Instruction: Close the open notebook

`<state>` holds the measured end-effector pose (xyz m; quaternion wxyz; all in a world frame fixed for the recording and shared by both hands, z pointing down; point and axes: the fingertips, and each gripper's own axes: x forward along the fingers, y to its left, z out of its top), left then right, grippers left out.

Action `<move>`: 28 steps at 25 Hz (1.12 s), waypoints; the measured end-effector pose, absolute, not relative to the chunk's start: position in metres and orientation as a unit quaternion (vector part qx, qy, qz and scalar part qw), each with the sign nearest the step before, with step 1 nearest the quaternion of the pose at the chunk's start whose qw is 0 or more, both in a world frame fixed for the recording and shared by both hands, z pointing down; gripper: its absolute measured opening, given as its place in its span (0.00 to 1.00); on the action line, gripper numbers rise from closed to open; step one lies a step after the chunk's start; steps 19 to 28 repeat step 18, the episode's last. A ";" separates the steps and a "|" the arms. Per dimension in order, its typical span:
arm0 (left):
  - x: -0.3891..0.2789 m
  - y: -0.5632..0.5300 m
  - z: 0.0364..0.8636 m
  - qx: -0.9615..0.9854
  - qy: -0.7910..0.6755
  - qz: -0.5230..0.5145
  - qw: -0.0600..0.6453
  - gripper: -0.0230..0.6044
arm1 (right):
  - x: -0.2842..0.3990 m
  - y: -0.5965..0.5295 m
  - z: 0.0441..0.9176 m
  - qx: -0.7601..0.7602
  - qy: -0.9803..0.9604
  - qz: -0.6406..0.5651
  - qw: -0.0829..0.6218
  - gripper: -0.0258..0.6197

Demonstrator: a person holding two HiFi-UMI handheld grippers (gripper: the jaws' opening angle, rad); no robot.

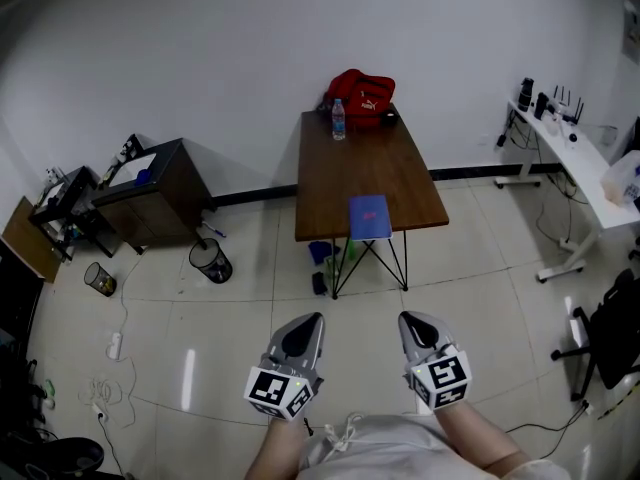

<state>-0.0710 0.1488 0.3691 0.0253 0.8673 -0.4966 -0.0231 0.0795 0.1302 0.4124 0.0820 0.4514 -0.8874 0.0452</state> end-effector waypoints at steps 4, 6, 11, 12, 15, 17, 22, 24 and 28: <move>-0.065 0.144 0.373 0.868 -0.496 -0.018 0.028 0.05 | 0.085 0.126 0.413 0.452 -0.887 0.046 0.085 0.05; -0.063 0.143 0.375 0.869 -0.494 -0.016 0.031 0.05 | 0.086 0.125 0.414 0.452 -0.887 0.047 0.087 0.05; -0.058 0.141 0.381 0.871 -0.490 -0.010 0.037 0.05 | 0.089 0.124 0.416 0.448 -0.888 0.047 0.088 0.05; -0.056 0.141 0.382 0.871 -0.490 -0.008 0.039 0.05 | 0.091 0.124 0.417 0.448 -0.888 0.047 0.088 0.05; -0.051 0.138 0.385 0.872 -0.487 -0.004 0.041 0.05 | 0.095 0.122 0.418 0.449 -0.888 0.050 0.089 0.05; -0.050 0.135 0.384 0.873 -0.486 -0.002 0.041 0.05 | 0.095 0.120 0.417 0.448 -0.888 0.050 0.089 0.05; -0.049 0.134 0.383 0.874 -0.485 -0.002 0.041 0.05 | 0.095 0.118 0.416 0.447 -0.888 0.050 0.089 0.05; -0.049 0.134 0.383 0.874 -0.485 -0.002 0.041 0.05 | 0.095 0.118 0.416 0.447 -0.888 0.050 0.089 0.05; -0.049 0.134 0.383 0.874 -0.485 -0.002 0.041 0.05 | 0.095 0.118 0.416 0.447 -0.888 0.050 0.089 0.05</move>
